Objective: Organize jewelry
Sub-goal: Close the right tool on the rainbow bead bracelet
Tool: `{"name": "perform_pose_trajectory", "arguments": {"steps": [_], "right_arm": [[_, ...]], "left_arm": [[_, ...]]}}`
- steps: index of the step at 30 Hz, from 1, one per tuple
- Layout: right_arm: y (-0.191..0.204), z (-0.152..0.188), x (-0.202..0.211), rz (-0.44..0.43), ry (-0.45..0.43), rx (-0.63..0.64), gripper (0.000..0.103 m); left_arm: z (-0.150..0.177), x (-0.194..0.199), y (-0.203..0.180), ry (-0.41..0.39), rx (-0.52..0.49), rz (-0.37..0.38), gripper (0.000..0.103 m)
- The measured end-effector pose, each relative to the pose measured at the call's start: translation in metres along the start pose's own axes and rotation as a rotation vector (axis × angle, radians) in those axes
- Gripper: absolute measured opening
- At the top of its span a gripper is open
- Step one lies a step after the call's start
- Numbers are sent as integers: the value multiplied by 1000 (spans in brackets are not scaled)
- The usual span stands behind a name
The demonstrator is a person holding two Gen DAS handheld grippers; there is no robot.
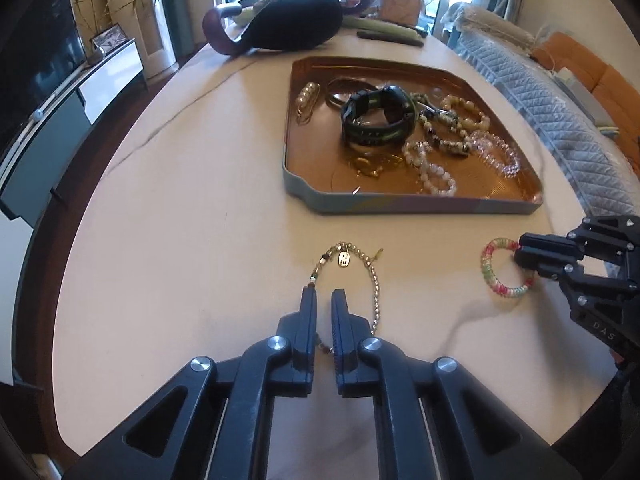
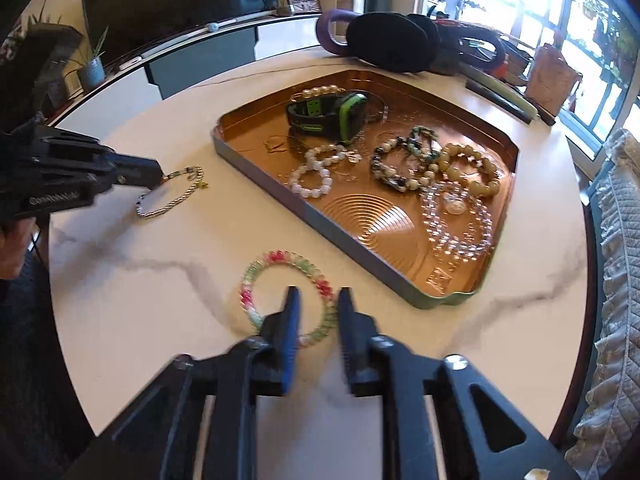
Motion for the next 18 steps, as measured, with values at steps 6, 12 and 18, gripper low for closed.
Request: {"name": "perform_pose_trajectory", "arguments": {"steps": [6,12,18], "right_arm": [[4,-1,-1,29,-11,-1,5],[5,-2,1,19,-21,-21,5],[6,-20,34,22,-156,-53,5]], "left_arm": [[1,-7,6,6,16,-31,42],[-3,-8,2,2,-8,29,3],[1,0,-12,-8,-26,51,3]]}}
Point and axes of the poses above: each gripper's, at about its wrist camera, not at the fingertips, and x roughly against the way its jaws point, y to its left, z to its underside, the point moved 7 cm from there along -x, roughly the way its jaws point, and after that the axes turned 5 degrees about -z, right-handed, at the moved point
